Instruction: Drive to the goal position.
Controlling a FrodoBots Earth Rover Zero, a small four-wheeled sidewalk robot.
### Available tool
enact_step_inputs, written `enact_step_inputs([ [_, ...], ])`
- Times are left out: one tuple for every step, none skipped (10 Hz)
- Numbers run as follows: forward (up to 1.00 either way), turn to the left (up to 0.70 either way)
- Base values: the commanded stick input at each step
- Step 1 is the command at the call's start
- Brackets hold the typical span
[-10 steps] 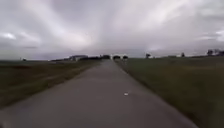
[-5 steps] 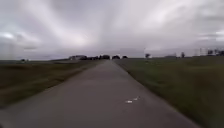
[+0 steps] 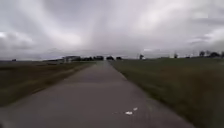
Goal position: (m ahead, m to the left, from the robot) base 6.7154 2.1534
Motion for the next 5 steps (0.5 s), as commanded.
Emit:
enact_step_inputs([
  [0.7, 0.0],
  [0.7, 0.0],
  [0.7, 0.0],
  [0.7, 0.0],
  [0.7, 0.0],
])
